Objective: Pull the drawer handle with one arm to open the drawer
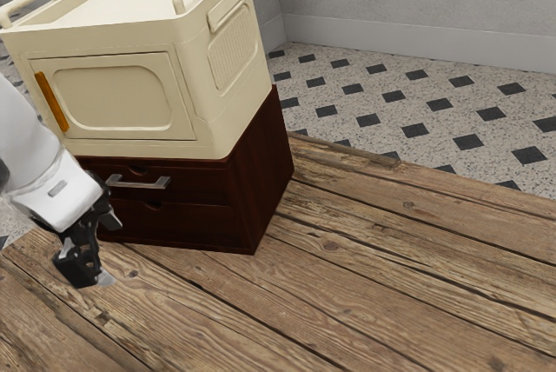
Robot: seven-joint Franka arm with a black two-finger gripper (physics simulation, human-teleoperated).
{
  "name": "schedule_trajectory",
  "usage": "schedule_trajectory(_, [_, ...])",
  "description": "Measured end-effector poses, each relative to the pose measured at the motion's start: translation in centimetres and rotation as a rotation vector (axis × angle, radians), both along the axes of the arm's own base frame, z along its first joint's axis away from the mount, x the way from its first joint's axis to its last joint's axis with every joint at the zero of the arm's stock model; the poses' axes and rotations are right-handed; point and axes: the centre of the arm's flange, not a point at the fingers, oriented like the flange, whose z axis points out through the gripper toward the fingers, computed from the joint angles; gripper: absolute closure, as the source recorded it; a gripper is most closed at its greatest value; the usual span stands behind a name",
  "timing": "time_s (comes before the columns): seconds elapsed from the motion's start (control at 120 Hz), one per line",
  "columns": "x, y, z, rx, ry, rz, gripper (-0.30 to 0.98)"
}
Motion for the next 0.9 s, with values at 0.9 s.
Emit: schedule_trajectory(0.9, [4.7, 7.6, -2.4, 0.173, -0.191, -0.208, 0.0])
